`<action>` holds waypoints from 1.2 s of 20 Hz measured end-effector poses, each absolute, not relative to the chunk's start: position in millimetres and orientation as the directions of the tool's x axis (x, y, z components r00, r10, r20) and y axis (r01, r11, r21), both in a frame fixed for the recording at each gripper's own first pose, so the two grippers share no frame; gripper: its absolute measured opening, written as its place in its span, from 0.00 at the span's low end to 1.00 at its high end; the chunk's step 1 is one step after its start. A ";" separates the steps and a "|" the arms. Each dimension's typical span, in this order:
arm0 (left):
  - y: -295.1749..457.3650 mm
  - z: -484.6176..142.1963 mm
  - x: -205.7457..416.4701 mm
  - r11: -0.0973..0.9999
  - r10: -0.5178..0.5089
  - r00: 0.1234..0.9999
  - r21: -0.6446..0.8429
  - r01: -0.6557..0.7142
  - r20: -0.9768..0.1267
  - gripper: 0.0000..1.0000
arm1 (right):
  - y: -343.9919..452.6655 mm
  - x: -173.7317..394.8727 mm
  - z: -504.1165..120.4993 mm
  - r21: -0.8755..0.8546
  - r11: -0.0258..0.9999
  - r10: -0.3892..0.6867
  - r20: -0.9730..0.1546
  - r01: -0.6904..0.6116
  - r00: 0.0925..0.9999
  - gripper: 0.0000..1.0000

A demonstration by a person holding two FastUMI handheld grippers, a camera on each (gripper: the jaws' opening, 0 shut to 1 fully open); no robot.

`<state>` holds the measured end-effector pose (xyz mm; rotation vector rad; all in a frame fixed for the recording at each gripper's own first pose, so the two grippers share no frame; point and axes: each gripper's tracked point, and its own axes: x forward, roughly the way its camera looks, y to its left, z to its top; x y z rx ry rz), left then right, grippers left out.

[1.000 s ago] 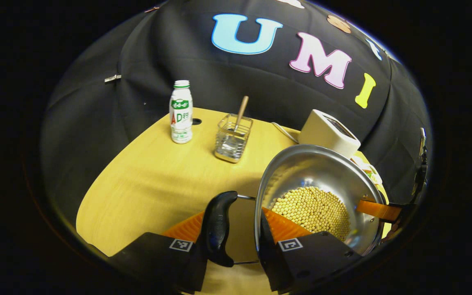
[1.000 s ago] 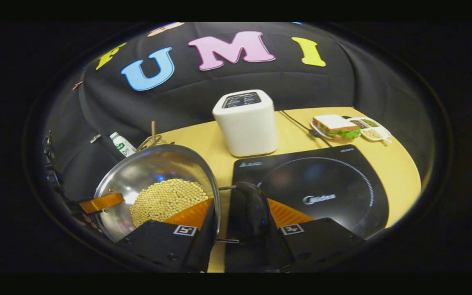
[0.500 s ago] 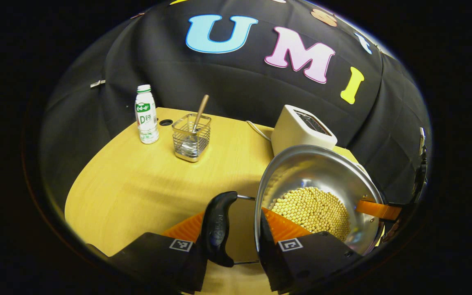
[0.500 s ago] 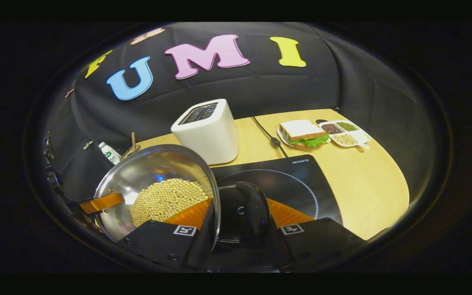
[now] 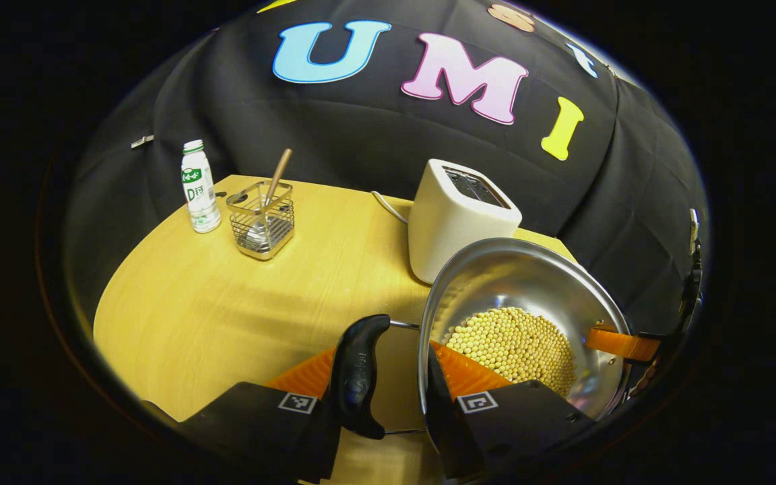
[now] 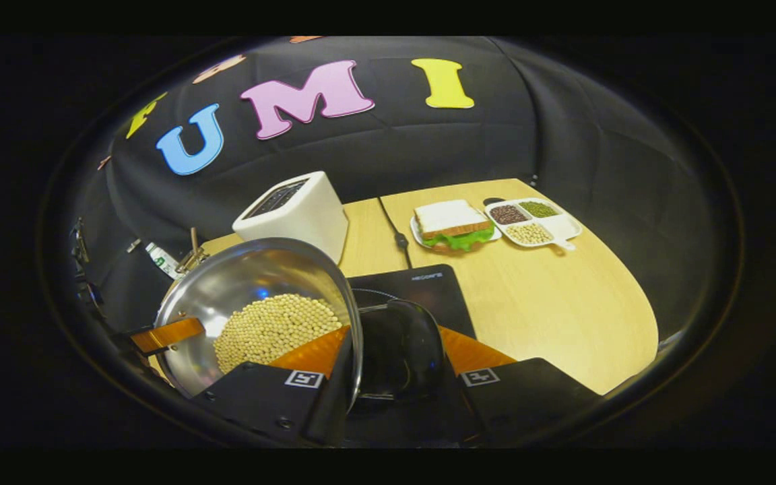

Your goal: First push the handle of the pot to place it horizontally, then grasp the pot with both hands and set it on the induction cooktop.

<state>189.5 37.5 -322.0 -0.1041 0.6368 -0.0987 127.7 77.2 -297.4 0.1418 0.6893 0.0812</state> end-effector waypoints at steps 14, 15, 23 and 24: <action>-20.6 -343.6 200.1 0.986 -0.150 0.793 -0.144 0.079 -0.591 0.61 | 19.6 141.6 -310.1 0.179 0.984 0.092 -0.616 0.025 0.783 0.59; -20.5 -343.6 199.7 0.986 -0.150 0.792 -0.148 0.076 -0.593 0.61 | 20.0 141.9 -310.3 0.181 0.983 0.096 -0.615 0.022 0.783 0.59; -19.4 -344.4 195.2 0.987 -0.139 0.789 -0.148 0.062 -0.599 0.62 | 21.1 143.1 -309.3 0.204 0.979 0.122 -0.606 0.005 0.786 0.59; -19.5 -344.5 194.8 0.987 -0.138 0.791 -0.150 0.059 -0.597 0.63 | 21.3 144.0 -309.6 0.212 0.977 0.126 -0.603 0.005 0.788 0.59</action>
